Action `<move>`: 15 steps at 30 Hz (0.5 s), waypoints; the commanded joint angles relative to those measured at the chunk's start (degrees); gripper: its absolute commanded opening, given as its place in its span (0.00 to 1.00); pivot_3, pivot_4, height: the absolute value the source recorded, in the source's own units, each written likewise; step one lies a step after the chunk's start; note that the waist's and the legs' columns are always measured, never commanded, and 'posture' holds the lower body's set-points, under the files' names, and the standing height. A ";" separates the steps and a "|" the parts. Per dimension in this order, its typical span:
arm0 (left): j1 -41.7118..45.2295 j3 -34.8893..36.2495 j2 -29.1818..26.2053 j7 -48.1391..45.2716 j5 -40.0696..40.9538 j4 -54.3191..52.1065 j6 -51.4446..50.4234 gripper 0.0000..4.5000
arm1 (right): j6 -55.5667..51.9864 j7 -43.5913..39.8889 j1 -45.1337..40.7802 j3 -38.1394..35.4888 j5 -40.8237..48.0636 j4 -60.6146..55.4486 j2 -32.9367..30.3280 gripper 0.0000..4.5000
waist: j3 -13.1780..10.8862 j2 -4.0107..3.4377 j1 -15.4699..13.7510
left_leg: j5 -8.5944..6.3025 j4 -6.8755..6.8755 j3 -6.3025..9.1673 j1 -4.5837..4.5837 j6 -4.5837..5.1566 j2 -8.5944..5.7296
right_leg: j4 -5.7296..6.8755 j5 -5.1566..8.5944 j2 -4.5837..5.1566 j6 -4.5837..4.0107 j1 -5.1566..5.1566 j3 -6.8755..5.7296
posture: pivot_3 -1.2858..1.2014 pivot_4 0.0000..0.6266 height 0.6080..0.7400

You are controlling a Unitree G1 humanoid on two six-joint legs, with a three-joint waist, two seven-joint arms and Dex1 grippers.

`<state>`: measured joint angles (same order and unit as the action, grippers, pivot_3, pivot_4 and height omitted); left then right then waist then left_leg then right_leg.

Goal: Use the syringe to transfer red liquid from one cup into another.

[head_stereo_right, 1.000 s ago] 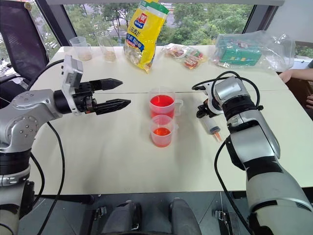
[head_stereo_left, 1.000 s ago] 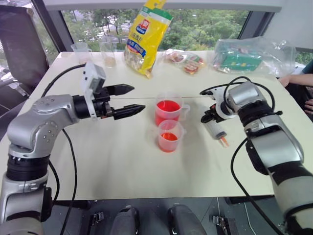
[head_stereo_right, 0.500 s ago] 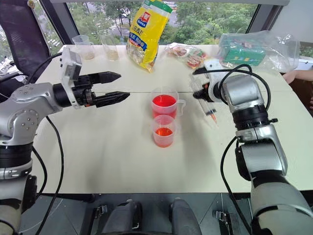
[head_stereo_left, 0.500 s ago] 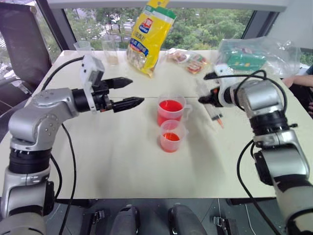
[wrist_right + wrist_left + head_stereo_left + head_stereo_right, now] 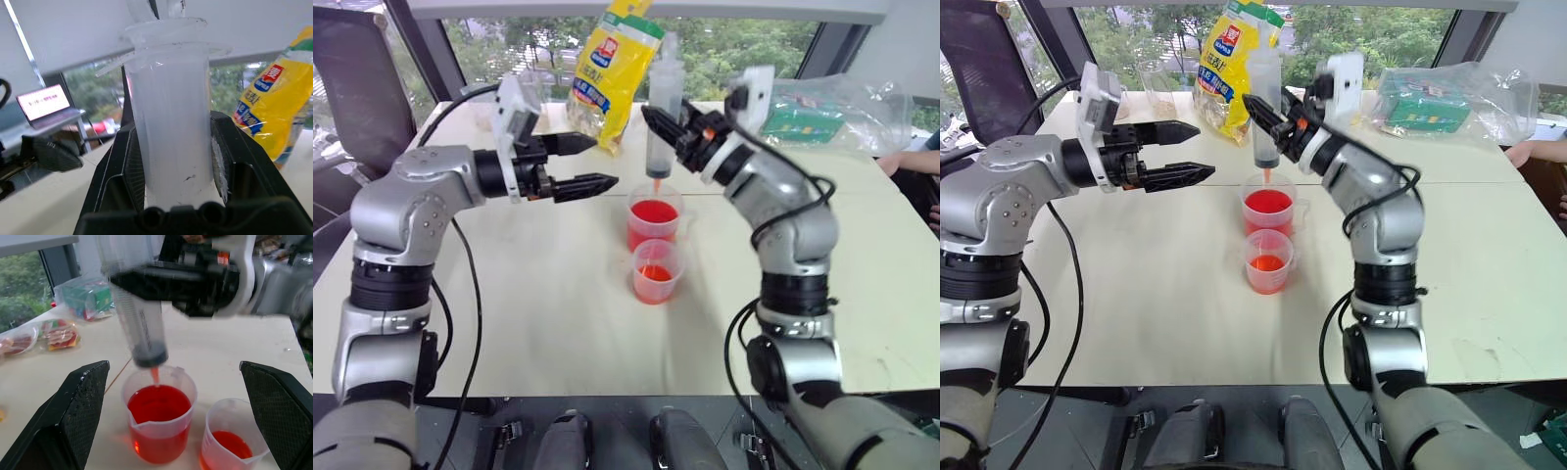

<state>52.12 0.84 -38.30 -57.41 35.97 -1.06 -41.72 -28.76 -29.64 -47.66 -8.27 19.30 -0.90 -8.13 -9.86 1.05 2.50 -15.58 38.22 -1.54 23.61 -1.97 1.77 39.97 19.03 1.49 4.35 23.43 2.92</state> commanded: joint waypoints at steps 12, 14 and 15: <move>8.52 -0.84 7.06 -0.43 -2.96 6.70 4.44 0.98 | 18.12 -1.52 7.67 6.50 -4.65 7.36 -0.17 0.31 | 0.00 0.00 0.04 | 0.04 0.00 0.00 -0.06 -0.06 0.02 | 0.04 0.00 -0.04 0.00 -0.01 0.01 | 0.52 0.24 1.00; 8.83 -1.84 8.30 -0.36 -3.96 7.54 5.26 0.98 | 18.61 -1.53 8.09 6.87 -4.77 7.52 -0.34 0.31 | 0.00 0.00 0.06 | 0.04 0.00 -0.01 -0.06 -0.06 0.02 | 0.04 0.00 -0.04 0.00 -0.01 0.01 | 0.52 0.24 1.00; 8.94 -2.41 8.79 -0.38 -4.54 7.93 5.63 0.98 | 18.75 -1.49 8.22 7.03 -4.78 7.53 -0.41 0.31 | 0.00 0.00 0.06 | 0.04 0.00 -0.01 -0.06 -0.07 0.02 | 0.04 0.00 -0.03 0.00 -0.01 0.01 | 0.52 0.24 1.00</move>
<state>59.42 -1.37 -29.64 -57.43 32.41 7.01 -37.62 -11.51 -31.13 -39.16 -1.25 14.59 7.85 -8.40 -9.86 1.05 2.56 -15.53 38.22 -1.54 23.54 -2.04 1.79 40.02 19.03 1.45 4.35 23.42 2.93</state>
